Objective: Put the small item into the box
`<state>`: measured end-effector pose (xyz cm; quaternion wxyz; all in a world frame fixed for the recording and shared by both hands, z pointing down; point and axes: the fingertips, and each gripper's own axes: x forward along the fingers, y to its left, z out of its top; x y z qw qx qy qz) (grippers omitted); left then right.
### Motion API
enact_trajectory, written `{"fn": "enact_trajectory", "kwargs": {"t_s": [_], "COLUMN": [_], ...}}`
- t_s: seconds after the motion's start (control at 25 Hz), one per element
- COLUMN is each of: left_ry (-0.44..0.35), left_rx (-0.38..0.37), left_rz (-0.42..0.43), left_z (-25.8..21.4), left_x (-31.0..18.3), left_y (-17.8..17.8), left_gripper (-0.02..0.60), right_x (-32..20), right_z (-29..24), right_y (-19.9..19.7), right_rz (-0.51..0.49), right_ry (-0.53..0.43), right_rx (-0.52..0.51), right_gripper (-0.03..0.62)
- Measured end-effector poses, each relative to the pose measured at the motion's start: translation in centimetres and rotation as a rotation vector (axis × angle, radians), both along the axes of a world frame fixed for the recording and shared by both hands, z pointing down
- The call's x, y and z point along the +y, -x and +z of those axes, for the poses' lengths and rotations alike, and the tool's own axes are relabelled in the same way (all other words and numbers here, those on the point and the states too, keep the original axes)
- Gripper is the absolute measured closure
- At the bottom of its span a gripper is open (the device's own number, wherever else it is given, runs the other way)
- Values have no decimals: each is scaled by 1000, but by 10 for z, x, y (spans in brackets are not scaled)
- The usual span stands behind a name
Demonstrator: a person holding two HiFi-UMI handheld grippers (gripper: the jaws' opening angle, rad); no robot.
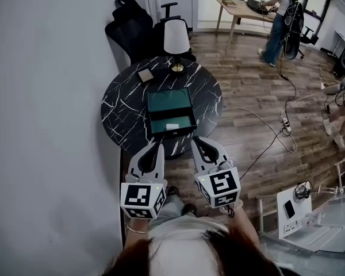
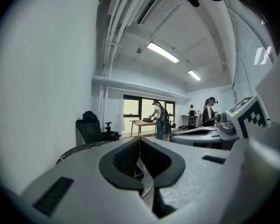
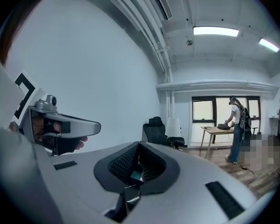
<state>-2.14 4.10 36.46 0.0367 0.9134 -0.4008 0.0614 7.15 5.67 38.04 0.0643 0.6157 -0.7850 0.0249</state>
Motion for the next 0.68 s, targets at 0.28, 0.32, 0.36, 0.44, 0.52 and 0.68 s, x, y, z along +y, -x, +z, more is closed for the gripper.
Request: {"fn": "enact_trajectory", "kwargs": {"t_s": [0.28, 0.32, 0.36, 0.44, 0.52, 0.68], "left_ry": [0, 2, 3, 7, 9, 8], "left_rx": [-18, -21, -24, -26, -26, -25], "left_rz": [7, 7, 7, 7, 7, 4], "left_z": [2, 3, 3, 3, 3, 3], "left_x": [11, 11, 10, 8, 5, -6], "left_y": [-7, -8, -8, -8, -8, -9], "left_gripper": [572, 572, 572, 572, 572, 572], "right_x": [8, 8, 8, 6, 2, -7], "right_z": [0, 0, 1, 3, 4, 6], "right_y": [-8, -9, -9, -9, -8, -5], "right_rz": [-3, -3, -4, -4, -8, -20], "right_ry": [-9, -8, -7, -4, -1, 2], "right_rx": [-9, -10, -12, -17, -19, -16], "right_gripper": [569, 569, 568, 569, 568, 569]}}
